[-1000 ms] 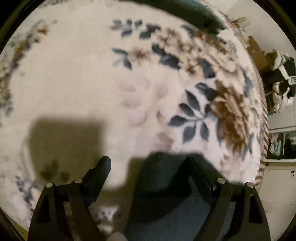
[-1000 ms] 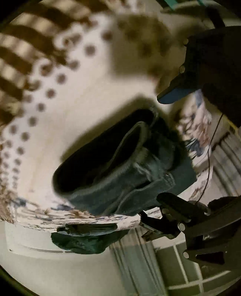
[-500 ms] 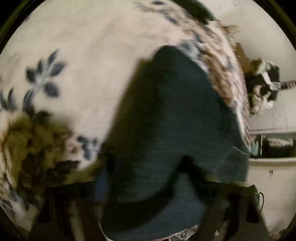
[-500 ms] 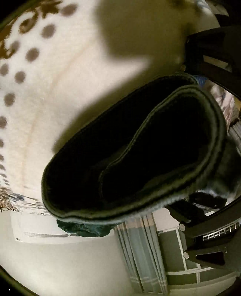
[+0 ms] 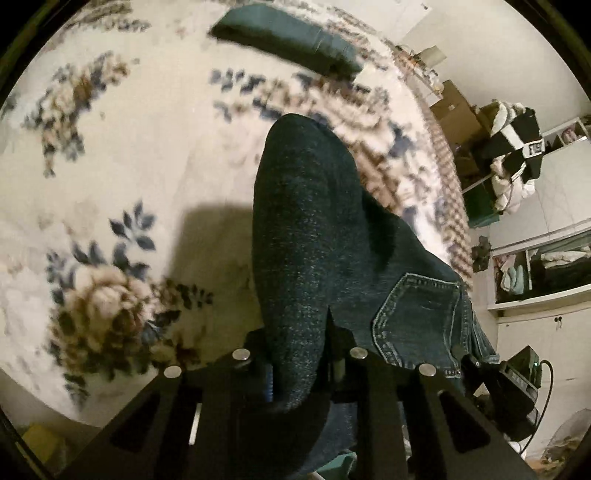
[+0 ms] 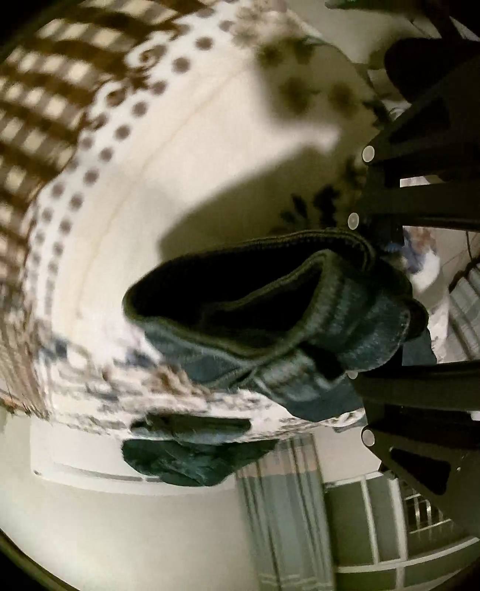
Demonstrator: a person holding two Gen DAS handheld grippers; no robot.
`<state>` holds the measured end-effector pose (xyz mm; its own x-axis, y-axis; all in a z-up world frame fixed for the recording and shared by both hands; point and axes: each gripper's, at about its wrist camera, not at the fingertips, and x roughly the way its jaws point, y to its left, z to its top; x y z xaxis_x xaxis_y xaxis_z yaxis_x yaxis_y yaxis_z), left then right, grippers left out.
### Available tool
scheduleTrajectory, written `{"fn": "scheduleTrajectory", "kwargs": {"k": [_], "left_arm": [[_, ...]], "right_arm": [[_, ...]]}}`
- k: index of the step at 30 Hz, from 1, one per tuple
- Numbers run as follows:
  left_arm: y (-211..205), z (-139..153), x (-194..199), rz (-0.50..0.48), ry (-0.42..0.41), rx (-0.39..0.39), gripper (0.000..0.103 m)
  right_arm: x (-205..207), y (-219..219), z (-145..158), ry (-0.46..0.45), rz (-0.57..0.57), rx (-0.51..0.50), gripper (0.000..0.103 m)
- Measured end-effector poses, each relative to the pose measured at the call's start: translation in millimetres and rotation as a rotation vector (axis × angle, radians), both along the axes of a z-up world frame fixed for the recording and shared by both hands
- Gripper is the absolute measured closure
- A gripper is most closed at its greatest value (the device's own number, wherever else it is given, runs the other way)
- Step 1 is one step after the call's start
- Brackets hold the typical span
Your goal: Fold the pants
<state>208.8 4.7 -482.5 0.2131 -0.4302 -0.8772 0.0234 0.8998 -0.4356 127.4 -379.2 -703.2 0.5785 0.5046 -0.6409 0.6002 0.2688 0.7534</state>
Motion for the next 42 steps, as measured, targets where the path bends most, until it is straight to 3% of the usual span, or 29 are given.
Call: {"fn": "scheduleTrajectory", "kwargs": {"k": [5, 8, 12, 16, 20, 25, 31, 34, 37, 39, 42], "left_arm": [[3, 53, 39, 0.011, -0.062, -0.014, 0.087], [5, 78, 83, 0.028, -0.097, -0.034, 0.087], [12, 105, 162, 0.028, -0.163, -0.054, 0.087], [30, 110, 261, 0.032, -0.199, -0.076, 0.087], [49, 93, 357, 0.031, -0.199, -0.08, 0.087], [64, 44, 463, 0.024, -0.17, -0.054, 0.087], [77, -42, 534, 0.018, -0.06, 0.03, 0.083], [86, -58, 534, 0.016, -0.05, 0.019, 0.075], [89, -47, 520, 0.009, -0.075, 0.059, 0.065], [90, -37, 516, 0.012, -0.088, 0.139, 0.042], [88, -13, 499, 0.004, -0.153, 0.221, 0.019]], "right_arm": [[28, 0, 57, -0.07, 0.044, -0.019, 0.07], [62, 1, 90, -0.116, 0.041, -0.034, 0.07], [134, 2, 123, -0.182, 0.015, -0.047, 0.07], [229, 9, 144, -0.24, -0.011, -0.057, 0.07], [344, 24, 144, -0.273, -0.012, -0.075, 0.07], [464, 40, 122, -0.271, -0.01, -0.093, 0.07], [572, 56, 53, -0.204, 0.013, -0.111, 0.07], [598, 60, 14, -0.126, 0.045, -0.111, 0.068], [603, 57, 11, -0.104, 0.074, -0.14, 0.055], [602, 55, 17, -0.078, 0.096, -0.183, 0.049], [597, 57, 35, -0.033, 0.138, -0.286, 0.032]]}}
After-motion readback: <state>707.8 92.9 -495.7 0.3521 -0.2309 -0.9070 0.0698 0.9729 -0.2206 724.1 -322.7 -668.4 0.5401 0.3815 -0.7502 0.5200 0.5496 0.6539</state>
